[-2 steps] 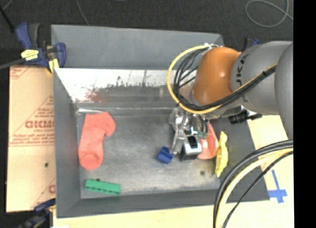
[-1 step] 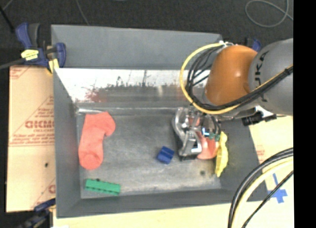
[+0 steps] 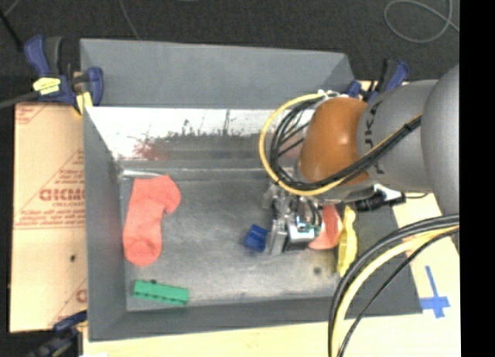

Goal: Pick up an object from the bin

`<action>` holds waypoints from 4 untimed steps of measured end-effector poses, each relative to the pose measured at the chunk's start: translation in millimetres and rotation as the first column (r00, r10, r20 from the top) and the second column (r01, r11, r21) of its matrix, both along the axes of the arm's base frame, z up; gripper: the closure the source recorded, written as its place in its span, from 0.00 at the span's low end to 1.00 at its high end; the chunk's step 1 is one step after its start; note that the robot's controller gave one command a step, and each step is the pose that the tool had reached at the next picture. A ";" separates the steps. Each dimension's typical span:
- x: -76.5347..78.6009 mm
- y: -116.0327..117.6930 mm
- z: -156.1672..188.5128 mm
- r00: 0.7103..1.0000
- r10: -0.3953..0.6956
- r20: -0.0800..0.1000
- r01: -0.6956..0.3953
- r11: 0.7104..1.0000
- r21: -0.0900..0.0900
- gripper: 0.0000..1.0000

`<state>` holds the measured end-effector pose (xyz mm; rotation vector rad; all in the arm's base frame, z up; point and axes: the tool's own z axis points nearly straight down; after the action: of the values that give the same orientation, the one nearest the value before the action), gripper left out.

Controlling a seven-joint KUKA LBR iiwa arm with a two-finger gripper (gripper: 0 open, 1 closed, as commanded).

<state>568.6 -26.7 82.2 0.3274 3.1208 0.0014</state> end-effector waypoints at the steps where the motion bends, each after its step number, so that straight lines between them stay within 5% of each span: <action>1: -20.2 7.9 -8.9 0.986 -0.165 0.012 0.165 0.986 0.001 1.00; 4: -21.4 7.7 -1.4 0.986 -0.164 0.009 0.164 0.987 0.001 1.00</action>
Offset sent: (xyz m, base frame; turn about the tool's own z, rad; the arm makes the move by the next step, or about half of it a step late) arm 0.0000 0.0000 0.0000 0.0000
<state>547.2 -18.9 80.8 0.5808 3.0741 0.0031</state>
